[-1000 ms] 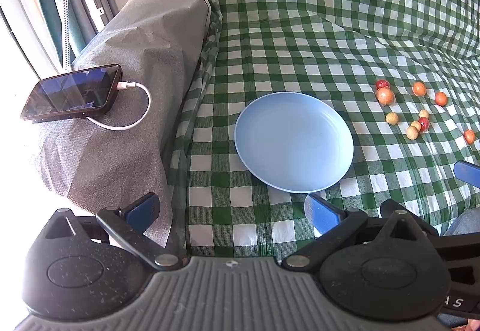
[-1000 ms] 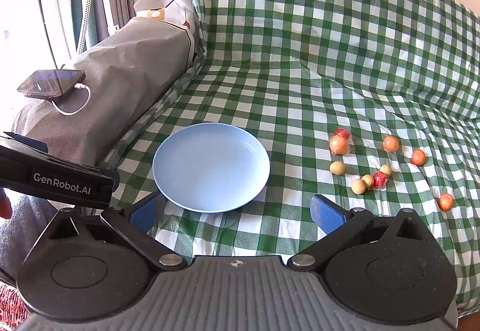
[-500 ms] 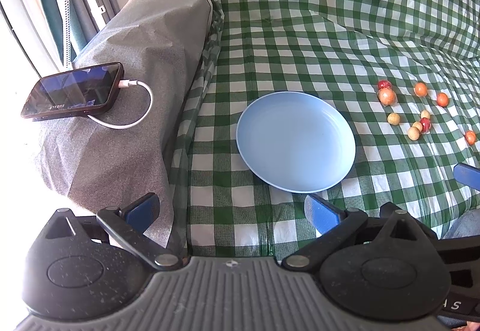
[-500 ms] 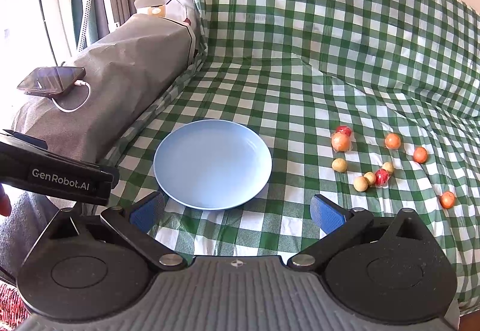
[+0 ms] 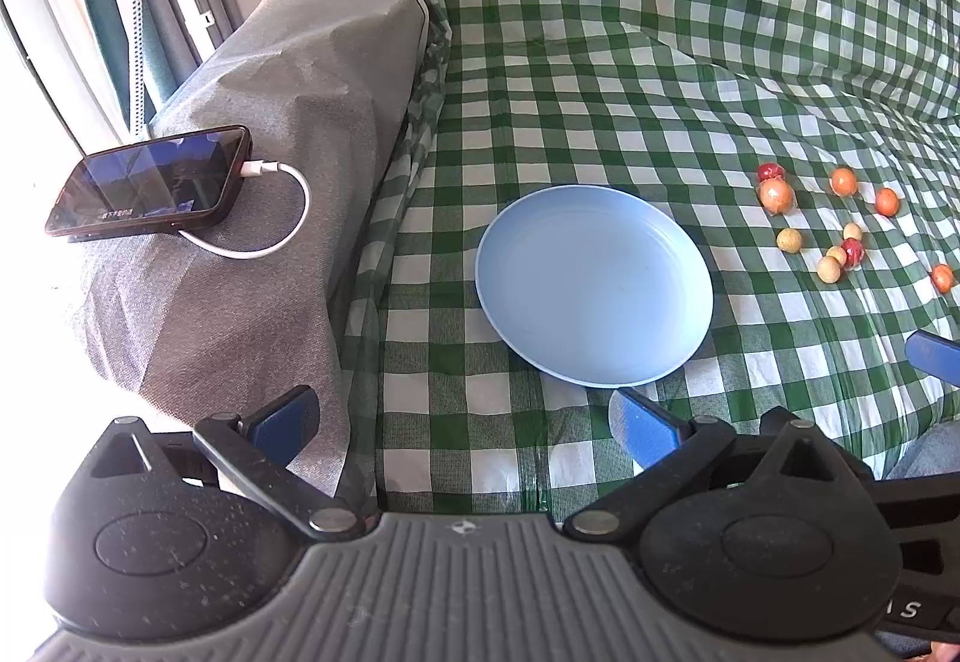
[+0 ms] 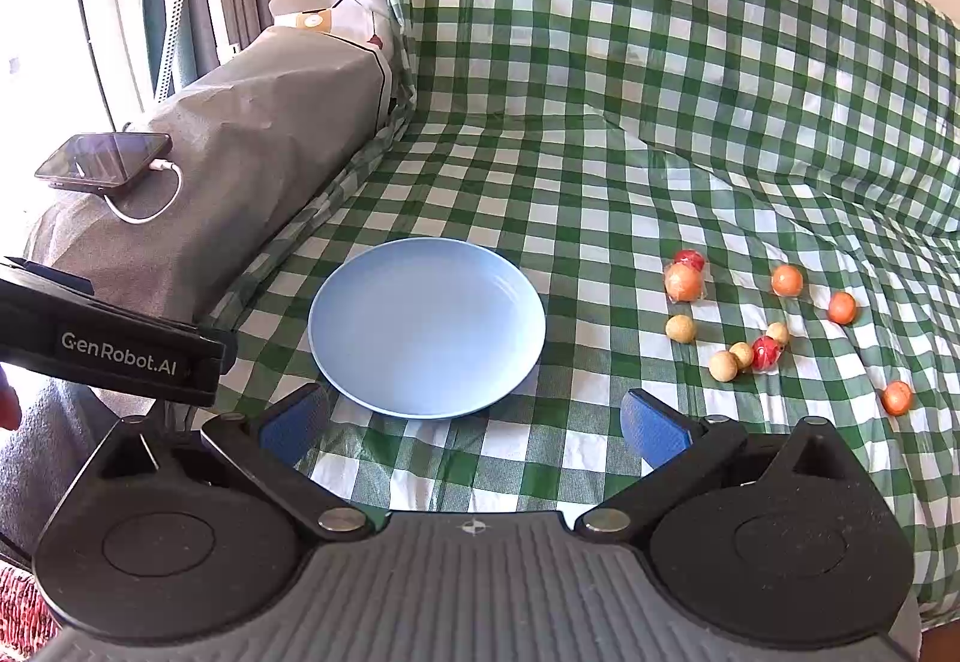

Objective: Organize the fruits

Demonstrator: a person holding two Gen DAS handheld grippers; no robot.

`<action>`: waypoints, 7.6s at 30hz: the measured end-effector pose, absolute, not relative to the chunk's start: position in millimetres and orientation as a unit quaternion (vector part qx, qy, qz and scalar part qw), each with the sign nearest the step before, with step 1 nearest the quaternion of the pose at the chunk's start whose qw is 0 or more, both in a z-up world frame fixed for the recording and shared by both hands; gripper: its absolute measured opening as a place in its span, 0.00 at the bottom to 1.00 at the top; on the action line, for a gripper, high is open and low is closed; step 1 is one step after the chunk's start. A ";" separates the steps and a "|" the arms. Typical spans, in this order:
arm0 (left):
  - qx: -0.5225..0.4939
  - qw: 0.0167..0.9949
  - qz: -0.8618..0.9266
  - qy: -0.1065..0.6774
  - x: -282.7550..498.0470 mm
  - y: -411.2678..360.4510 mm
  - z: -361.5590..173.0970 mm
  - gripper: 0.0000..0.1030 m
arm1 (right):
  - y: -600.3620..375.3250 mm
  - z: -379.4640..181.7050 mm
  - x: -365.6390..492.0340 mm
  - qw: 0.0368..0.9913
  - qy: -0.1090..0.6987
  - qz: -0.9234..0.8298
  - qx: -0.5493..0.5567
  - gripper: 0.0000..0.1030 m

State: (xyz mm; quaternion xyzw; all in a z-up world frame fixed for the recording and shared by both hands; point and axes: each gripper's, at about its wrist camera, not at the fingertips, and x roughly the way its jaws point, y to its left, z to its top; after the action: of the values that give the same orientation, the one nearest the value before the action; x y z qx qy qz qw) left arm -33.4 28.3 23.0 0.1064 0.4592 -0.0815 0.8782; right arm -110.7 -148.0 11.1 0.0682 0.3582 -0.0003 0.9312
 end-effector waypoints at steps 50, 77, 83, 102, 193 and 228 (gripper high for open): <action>0.202 0.788 -0.243 0.528 114.2 -289.4 -111.7 1.00 | -436.1 -149.0 -74.1 0.869 0.364 -0.238 0.237 0.95; 0.175 0.781 -0.325 0.505 117.3 -282.1 -101.1 0.30 | -416.7 -175.2 20.3 0.909 0.369 -0.159 0.114 0.27; 0.143 0.796 -0.286 0.513 89.6 -224.6 -47.8 0.30 | -407.8 -123.8 -30.5 0.917 0.324 -0.183 0.141 0.27; 0.079 0.849 -0.178 0.491 -29.8 10.4 42.8 0.30 | -178.4 8.2 -135.4 0.942 0.314 0.055 0.104 0.27; 0.047 0.882 -0.141 0.447 -36.0 36.5 36.1 1.00 | -141.4 15.9 -127.1 0.942 0.332 -0.007 0.054 0.98; 0.078 0.881 -0.152 0.441 -42.6 17.4 37.8 1.00 | -160.8 11.7 -142.1 0.940 0.323 -0.046 0.104 0.99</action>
State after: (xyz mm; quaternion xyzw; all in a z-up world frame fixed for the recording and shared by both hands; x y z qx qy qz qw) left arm -42.6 17.4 37.8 0.0777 0.4410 -0.1516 0.8812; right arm -142.1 -160.8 11.7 0.1036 0.3231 -0.0464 0.9395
